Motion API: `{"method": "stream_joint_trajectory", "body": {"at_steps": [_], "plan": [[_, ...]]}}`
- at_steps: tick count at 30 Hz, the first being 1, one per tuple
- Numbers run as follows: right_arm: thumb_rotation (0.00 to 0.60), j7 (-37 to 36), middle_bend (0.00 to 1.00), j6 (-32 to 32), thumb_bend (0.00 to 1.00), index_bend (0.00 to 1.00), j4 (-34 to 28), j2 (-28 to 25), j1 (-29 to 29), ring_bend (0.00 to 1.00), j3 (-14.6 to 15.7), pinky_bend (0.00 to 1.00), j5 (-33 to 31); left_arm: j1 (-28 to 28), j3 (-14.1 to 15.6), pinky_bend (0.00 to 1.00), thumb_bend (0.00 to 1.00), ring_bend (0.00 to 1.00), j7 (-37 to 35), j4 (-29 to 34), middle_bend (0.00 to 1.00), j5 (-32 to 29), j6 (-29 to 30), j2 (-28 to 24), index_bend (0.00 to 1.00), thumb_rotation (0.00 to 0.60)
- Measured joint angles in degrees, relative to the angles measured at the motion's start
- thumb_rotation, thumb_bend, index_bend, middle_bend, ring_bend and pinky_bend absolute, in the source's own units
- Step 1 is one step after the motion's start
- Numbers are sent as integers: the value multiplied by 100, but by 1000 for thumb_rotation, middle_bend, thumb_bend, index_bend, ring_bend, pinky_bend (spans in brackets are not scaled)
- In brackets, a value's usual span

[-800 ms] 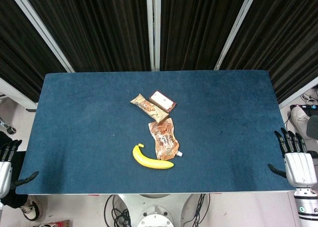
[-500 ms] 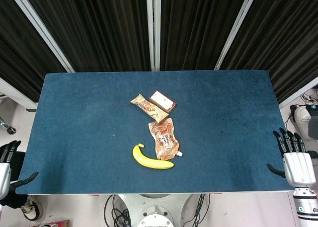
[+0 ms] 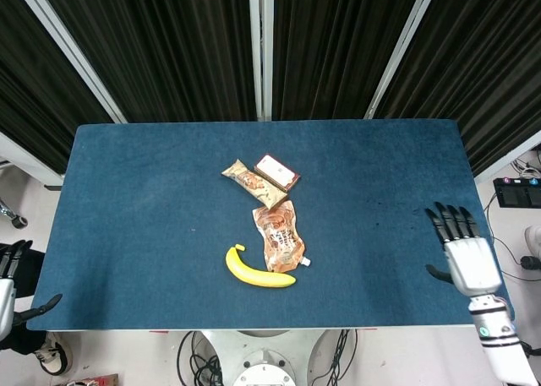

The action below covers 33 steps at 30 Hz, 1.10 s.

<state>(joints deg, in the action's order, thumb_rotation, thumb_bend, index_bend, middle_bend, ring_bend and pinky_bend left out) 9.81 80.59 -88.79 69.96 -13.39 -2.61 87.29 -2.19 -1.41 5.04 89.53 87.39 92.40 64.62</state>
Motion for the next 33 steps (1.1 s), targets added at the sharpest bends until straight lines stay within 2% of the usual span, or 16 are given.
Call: {"method": "stream_joint_trajectory", "body": {"at_steps": [3,9,19,25,33], "plan": [[600,176,0,-425,0,0,-4,223,-316,0,-69,0,52,3,8,210,88,108,0,-17,94,-22,-41,18,107,433],[600,708,0,-1024,0,0,248,1140,-903,0,-215,0,106,21,-1,210,88,108,-13,-39,94,-45,-75,63,107,432],[600,790,0,-1546,10,0,1892,2677,-1696,0,-260,0,401,20,-14,210,88,108,-85,-94,93,-90,-91,41,107,432],[600,759,0,-1602,39,0,2399,3182,-1987,0,-258,0,536,-30,5,211,88,108,-201,-232,93,-151,-94,81,106,432],[600,718,0,-1750,82,0,2750,3495,-2259,0,-216,0,594,-39,8,210,87,108,-259,-285,94,-158,-102,72,107,436]]}}
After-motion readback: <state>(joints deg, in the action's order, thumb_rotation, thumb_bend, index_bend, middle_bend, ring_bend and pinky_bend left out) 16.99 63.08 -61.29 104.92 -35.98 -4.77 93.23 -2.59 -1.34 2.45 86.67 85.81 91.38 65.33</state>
